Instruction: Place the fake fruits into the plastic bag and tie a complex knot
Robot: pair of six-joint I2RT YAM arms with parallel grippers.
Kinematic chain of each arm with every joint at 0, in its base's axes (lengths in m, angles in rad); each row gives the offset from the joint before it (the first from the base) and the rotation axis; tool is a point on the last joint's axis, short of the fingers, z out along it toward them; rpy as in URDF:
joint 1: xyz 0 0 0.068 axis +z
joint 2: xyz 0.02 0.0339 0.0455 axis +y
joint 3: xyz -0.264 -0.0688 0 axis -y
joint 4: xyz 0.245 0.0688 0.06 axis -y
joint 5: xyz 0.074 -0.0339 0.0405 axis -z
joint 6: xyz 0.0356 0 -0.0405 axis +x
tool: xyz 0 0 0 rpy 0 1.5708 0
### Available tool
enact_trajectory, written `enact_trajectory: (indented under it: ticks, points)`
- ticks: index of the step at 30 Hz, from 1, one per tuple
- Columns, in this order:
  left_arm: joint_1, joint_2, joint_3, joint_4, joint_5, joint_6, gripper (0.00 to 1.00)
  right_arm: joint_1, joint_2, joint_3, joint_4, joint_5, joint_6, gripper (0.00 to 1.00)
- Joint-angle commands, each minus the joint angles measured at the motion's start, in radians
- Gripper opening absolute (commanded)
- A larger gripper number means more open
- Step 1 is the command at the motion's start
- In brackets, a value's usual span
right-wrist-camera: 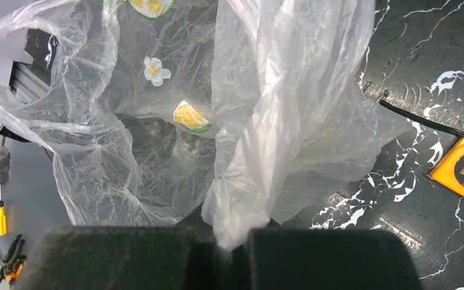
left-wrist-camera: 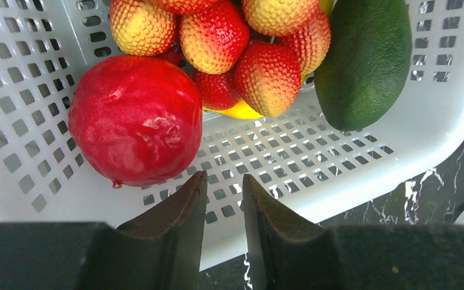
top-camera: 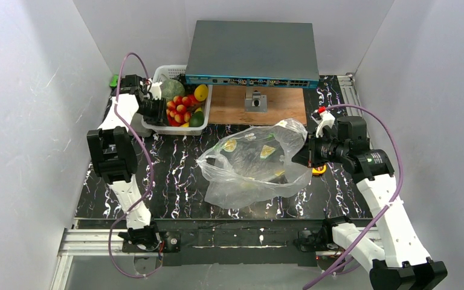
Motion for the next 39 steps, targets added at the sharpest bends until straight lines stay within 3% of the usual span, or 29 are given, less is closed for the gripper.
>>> enact_trajectory:
  ticks: [1,9,13,15,19,22,25,29,34,39]
  points:
    - [0.003,-0.122,-0.114,-0.186,-0.045,0.090,0.26,-0.005,-0.023,0.031,-0.010,-0.070,-0.046,0.01]
    - [0.040,-0.292,-0.335,-0.304,-0.107,0.223,0.26,-0.006,-0.093,-0.040,0.004,-0.087,-0.068,0.01]
    - [0.089,-0.355,-0.362,-0.378,-0.007,0.307,0.29,-0.006,-0.115,-0.064,-0.001,-0.115,-0.104,0.01]
    - [0.115,-0.405,-0.333,-0.416,0.133,0.353,0.39,-0.006,-0.116,-0.072,0.005,-0.132,-0.104,0.01]
    - [0.120,-0.536,-0.285,-0.381,0.400,0.456,0.75,-0.006,-0.110,-0.073,0.009,-0.139,-0.101,0.01]
    - [0.066,-0.583,-0.261,-0.282,0.476,0.470,0.85,-0.006,-0.116,-0.078,0.006,-0.159,-0.101,0.01]
    - [-0.081,-0.581,-0.247,-0.241,0.361,0.556,0.83,-0.006,-0.125,-0.078,0.006,-0.150,-0.098,0.01]
    - [-0.230,-0.585,-0.331,-0.060,0.220,0.600,0.72,-0.006,-0.136,-0.075,0.002,-0.121,-0.099,0.01]
    - [-0.274,-0.496,-0.337,-0.012,0.149,0.734,0.61,-0.006,-0.148,-0.065,-0.013,-0.103,-0.108,0.01]
    - [-0.276,-0.443,-0.392,0.082,0.125,0.817,0.59,-0.006,-0.152,-0.066,-0.015,-0.101,-0.107,0.01]
